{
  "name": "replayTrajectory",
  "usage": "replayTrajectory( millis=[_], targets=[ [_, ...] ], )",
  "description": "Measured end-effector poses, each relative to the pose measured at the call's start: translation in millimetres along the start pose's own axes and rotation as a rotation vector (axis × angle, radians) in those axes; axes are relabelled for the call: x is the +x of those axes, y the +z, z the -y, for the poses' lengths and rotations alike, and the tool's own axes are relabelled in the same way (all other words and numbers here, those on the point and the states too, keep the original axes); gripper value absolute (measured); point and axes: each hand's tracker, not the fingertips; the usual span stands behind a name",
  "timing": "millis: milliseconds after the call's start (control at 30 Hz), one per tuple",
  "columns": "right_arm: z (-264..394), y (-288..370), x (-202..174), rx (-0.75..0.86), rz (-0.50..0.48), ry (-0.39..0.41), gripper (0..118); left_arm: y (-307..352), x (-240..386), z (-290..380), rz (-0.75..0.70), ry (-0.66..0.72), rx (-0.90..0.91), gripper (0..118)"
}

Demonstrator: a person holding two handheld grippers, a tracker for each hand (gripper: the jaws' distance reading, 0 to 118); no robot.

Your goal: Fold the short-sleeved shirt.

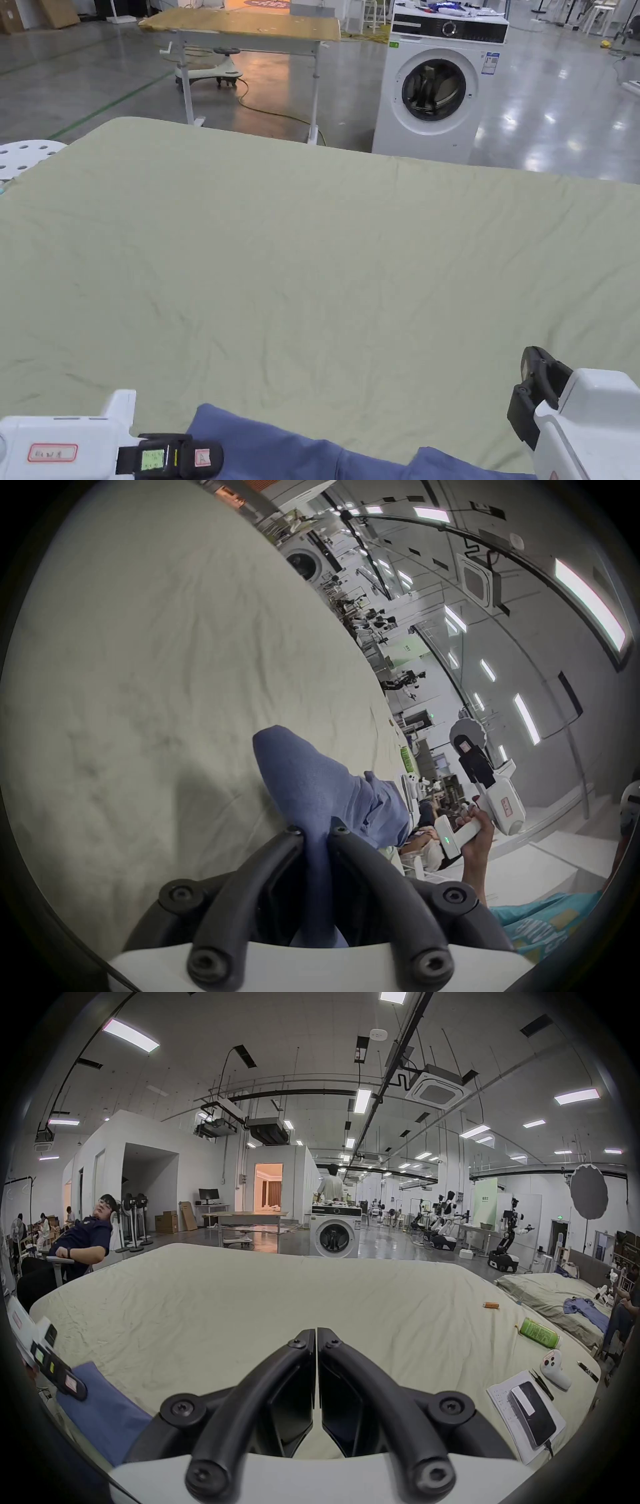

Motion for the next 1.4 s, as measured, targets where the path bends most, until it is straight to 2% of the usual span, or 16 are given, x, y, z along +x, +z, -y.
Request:
replayTrajectory(
  millis=[167,333,533,800,1000,1267,1400],
  targets=[
    [-0.1,-2.5,-0.6,-0.002,-0.008,0.001,0,46.9,34.2,-29.3,-0.147,-0.047,0.027,4],
    [-0.1,-5.6,-3.5,-0.003,-0.024,0.002,0,100.3,58.0,-58.4,-0.360,-0.111,0.071,4],
    [0.5,-8.3,-7.0,-0.001,-0.040,-0.005,0,87.3,107.0,-67.6,-0.560,-0.179,0.045,4],
    [3.8,-5.5,-3.7,-0.008,-0.042,-0.015,0,9.4,177.1,-37.7,-0.543,-0.323,-0.105,4],
    [10.4,-3.1,2.6,-0.021,-0.030,-0.023,0,-41.0,204.7,-21.4,-0.475,-0.329,-0.138,4],
    [11.1,1.4,7.7,-0.027,-0.012,-0.039,0,-132.0,202.6,9.1,-0.508,-0.358,-0.243,4],
    [11.7,3.4,10.0,-0.029,-0.004,-0.038,0,-164.3,195.6,23.2,-0.526,-0.318,-0.261,4]
  ],
)
